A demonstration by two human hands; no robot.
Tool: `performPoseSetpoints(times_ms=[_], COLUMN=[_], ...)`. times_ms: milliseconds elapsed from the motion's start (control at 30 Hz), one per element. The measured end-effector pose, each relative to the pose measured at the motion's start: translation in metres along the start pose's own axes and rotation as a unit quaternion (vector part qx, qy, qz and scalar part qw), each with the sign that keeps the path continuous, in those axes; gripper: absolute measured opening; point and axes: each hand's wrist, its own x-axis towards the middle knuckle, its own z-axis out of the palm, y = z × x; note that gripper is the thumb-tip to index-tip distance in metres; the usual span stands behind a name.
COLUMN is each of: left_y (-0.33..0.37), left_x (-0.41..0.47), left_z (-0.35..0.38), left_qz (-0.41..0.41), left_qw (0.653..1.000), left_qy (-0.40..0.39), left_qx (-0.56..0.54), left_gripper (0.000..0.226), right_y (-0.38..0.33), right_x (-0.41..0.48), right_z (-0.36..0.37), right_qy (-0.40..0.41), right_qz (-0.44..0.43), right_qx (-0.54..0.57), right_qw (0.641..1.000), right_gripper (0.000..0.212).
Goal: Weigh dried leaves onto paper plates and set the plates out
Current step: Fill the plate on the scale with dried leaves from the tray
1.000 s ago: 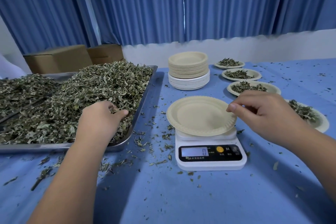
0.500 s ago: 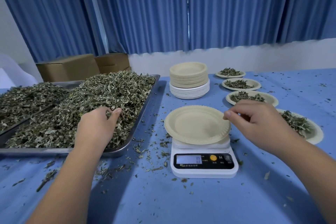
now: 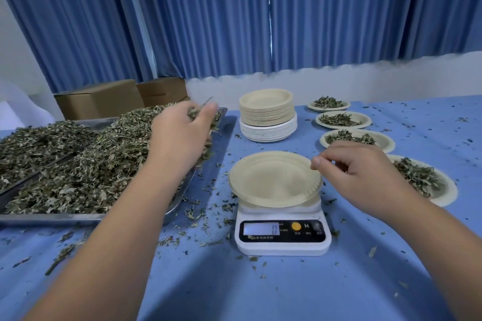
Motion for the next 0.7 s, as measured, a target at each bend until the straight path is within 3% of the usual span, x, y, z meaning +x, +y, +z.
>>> performPoseSetpoints(times_ms=[133,333,500,600,700], left_y=[0.032,0.033,0.023,0.019,0.014], left_x=[-0.004,-0.024,-0.029,-0.029,-0.027], left_z=[0.037,0.087,0.096,0.097,0.096], left_qz=[0.027,0.022,0.018,0.070,0.079], left_qw=[0.997,0.982,0.972,0.954,0.956], left_qy=[-0.056,-0.188,-0.233,-0.272,-0.258], left_qx=[-0.041,-0.002,0.039,0.109,0.113], left_gripper=[0.044,0.034,0.027,0.034,0.044], right_y=[0.001,0.002,0.003,0.004,0.005], right_x=[0.000,0.000,0.001,0.000,0.000], right_z=[-0.001,-0.001,-0.001,-0.001,-0.001], right_qy=[0.002,0.006,0.005,0.004,0.000], right_qz=[0.005,-0.001,-0.010,-0.011,-0.012], right_qx=[0.003,-0.005,-0.005,-0.004,-0.001], right_qw=[1.000,1.000,1.000,1.000,1.000], right_gripper=[0.021,0.021,0.023,0.024,0.024])
